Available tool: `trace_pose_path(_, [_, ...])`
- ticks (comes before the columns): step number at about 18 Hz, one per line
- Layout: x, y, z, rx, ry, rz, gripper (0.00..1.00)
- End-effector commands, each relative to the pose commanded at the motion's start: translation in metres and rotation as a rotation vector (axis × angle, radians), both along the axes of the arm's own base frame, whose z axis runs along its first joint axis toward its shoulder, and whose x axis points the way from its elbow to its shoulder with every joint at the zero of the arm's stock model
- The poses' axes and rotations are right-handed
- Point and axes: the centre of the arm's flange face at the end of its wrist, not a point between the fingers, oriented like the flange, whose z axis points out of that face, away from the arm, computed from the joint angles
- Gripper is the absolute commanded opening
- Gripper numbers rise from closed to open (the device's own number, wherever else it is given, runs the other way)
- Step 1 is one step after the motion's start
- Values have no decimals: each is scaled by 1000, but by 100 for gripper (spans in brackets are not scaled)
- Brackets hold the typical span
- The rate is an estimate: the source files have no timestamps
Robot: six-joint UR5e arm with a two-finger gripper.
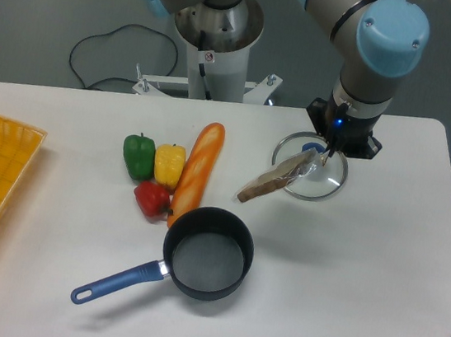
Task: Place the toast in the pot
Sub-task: 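Carry the held toast slice over the black saucepan with the gripper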
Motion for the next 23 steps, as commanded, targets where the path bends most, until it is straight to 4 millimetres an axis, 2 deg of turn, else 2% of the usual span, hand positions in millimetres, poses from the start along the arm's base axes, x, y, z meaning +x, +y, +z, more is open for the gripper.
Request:
trace_pose_path(8, [-5,20,8,5,-2,19,0])
trace_pose_path(12, [-1,40,4,16,-6,38,0])
trace_pose_path(15, [1,45,3,18,-7,35,0])
trace_pose_path(23, [19,73,6,32,-4,33,0])
